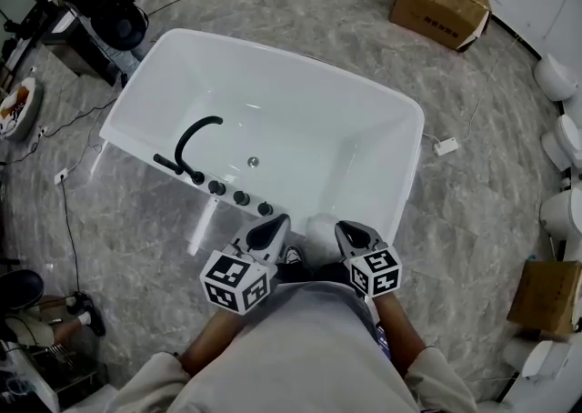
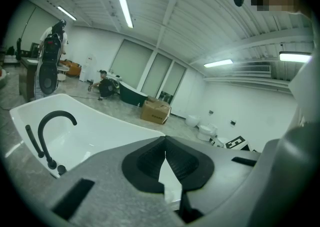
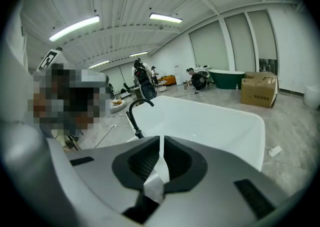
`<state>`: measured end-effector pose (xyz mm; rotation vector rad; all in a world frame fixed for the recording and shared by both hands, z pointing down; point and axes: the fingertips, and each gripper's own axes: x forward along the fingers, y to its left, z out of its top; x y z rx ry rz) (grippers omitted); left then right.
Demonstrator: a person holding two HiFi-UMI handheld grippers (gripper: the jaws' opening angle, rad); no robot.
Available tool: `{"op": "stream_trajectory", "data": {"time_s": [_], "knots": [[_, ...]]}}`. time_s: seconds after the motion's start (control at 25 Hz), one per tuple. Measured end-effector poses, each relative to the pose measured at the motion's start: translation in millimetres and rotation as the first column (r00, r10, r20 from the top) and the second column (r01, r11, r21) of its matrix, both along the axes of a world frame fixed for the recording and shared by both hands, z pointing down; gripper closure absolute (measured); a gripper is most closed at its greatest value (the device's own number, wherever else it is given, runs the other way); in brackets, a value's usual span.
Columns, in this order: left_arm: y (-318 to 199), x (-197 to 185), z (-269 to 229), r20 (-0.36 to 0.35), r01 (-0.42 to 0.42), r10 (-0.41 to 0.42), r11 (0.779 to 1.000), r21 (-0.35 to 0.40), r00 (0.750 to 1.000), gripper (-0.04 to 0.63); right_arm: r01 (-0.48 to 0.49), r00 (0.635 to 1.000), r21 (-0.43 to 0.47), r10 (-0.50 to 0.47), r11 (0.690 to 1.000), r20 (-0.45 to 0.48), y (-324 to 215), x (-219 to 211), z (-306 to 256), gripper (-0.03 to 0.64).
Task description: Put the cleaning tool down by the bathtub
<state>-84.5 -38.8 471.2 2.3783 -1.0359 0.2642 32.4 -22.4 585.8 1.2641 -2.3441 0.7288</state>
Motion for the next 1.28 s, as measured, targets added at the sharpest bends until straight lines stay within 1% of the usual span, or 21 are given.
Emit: {"op": "stream_trajectory", "data": {"time_s": [0.2, 0.32, 0.44, 0.6, 0.76, 0.92, 1.08, 1.28], "knots": [[-3, -5, 2, 0.013, -0.009, 0.009, 1.000, 0.002, 1.000, 0.588, -0.015, 1.000, 0.044, 0.014, 0.999, 0.023, -2, -5, -27, 0.593], [-4, -6, 6, 0.004, -0.014, 0.015, 1.000, -0.013, 1.000, 0.588, -0.025, 0.998, 0.041, 0.023, 0.999, 0.053, -1, -6, -37, 0.597], [1, -3, 12, 0.005, -0.025, 0.025, 0.999, -0.025, 1.000, 0.588, -0.019, 0.998, 0.055, 0.016, 0.998, 0.055, 4, -6, -44, 0.598], [5, -2, 12, 0.018, -0.036, 0.036, 0.999, -0.010, 0.999, 0.588, -0.019, 0.996, 0.060, 0.014, 0.998, 0.087, 7, -5, -57, 0.600], [5, 0, 7, 0.013, -0.038, 0.038, 0.999, -0.006, 0.999, 0.588, -0.024, 0.994, 0.076, 0.016, 0.997, 0.111, 5, 2, -73, 0.600], [2, 3, 6, 0.022, -0.026, 0.026, 1.000, -0.001, 0.999, 0.588, -0.009, 0.995, 0.115, -0.002, 0.993, 0.097, 1, 13, -89, 0.600], [3, 5, 5, 0.027, -0.027, 0.026, 1.000, 0.008, 0.999, 0.588, 0.006, 0.997, 0.132, -0.016, 0.991, 0.080, 5, 16, -94, 0.602], [-2, 6, 0, 0.011, -0.019, 0.018, 1.000, 0.019, 1.000, 0.588, -0.017, 0.997, 0.101, 0.010, 0.995, 0.074, 2, 24, -92, 0.606]]}}
